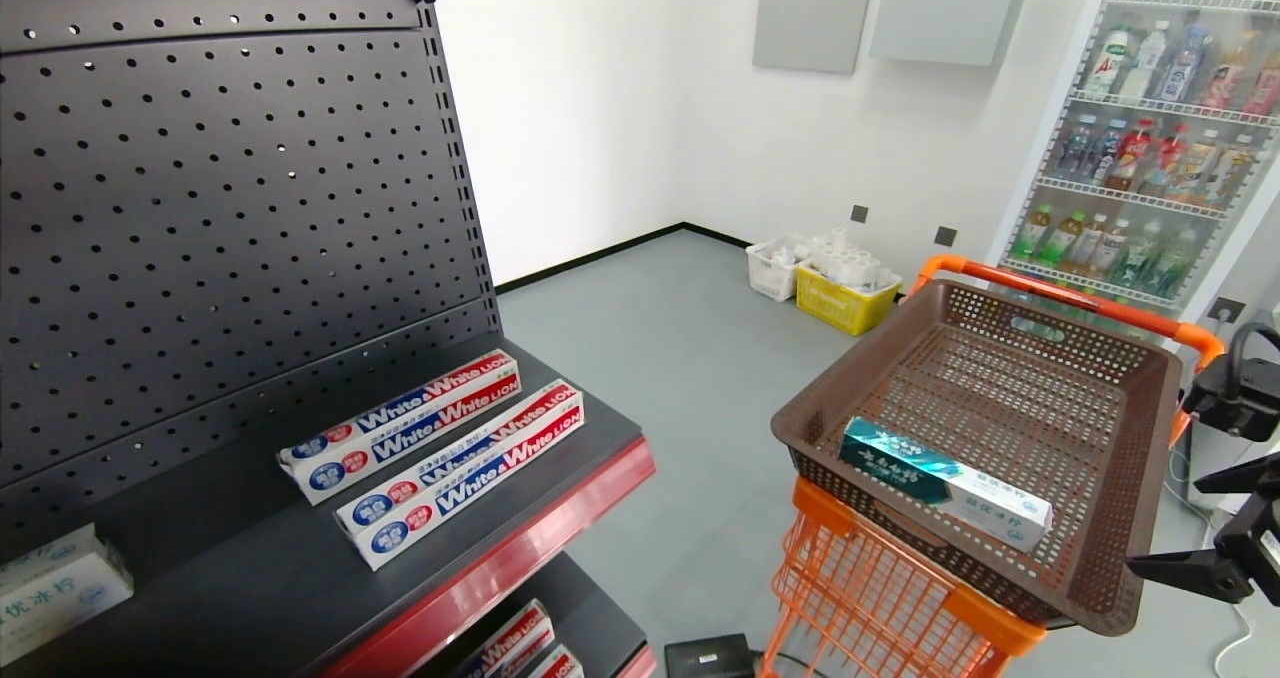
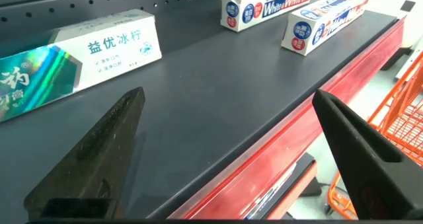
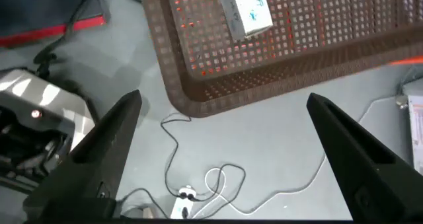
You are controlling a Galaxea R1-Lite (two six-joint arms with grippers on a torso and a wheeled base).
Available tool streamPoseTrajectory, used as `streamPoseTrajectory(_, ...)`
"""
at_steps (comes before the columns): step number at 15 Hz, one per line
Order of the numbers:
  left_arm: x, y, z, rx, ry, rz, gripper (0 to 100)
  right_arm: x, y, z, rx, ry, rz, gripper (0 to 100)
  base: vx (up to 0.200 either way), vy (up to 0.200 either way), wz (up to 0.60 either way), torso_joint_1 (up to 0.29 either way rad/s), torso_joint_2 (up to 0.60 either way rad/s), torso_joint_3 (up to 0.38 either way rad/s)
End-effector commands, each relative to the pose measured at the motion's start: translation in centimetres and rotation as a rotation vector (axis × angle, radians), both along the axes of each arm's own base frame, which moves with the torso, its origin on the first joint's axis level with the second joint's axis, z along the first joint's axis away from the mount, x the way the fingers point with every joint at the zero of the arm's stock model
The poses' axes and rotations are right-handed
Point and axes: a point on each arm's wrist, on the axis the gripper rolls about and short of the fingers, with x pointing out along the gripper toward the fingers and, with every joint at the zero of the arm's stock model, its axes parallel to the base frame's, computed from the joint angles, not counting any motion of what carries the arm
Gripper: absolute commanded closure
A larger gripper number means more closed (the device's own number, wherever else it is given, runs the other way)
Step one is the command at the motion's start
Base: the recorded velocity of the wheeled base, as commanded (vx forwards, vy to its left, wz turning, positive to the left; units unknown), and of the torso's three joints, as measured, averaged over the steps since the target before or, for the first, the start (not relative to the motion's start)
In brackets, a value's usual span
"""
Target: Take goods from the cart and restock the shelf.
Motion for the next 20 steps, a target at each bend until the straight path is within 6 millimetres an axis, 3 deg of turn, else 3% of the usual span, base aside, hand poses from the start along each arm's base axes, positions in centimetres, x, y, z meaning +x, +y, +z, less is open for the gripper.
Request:
streamPoseTrajectory(1, 0.0, 0.0, 0.0, 0.0, 0.001, 0.001, 0, 3.3, -0.8, -1.0, -0.014, 0.078, 0.078, 0, 0.0, 0.0, 0.0, 0.0, 0.0, 0.0)
streamPoseTrajectory(3, 0.0, 0.0, 0.0, 0.0, 0.001, 0.001, 0, 5.1, -2.4, -1.3, -0.077, 0.083, 0.124, 0, 0.0, 0.0, 0.0, 0.0, 0.0, 0.0)
streamPoseTrajectory(7, 0.0, 0.0, 0.0, 0.0, 0.001, 0.001, 0, 8.8, -3.3, -1.7, -0.067, 0.066, 0.132, 0, 0.0, 0.0, 0.0, 0.0, 0.0, 0.0)
streamPoseTrajectory(14, 0.0, 0.0, 0.0, 0.0, 0.001, 0.001, 0, 10.5, -1.8, -1.7, -0.107, 0.147, 0.277, 0, 0.0, 0.0, 0.0, 0.0, 0.0, 0.0)
streamPoseTrajectory(20, 0.0, 0.0, 0.0, 0.0, 0.001, 0.001, 0, 12.3, -0.4, -2.7, 0.02, 0.236, 0.272, 0, 0.0, 0.0, 0.0, 0.0, 0.0, 0.0)
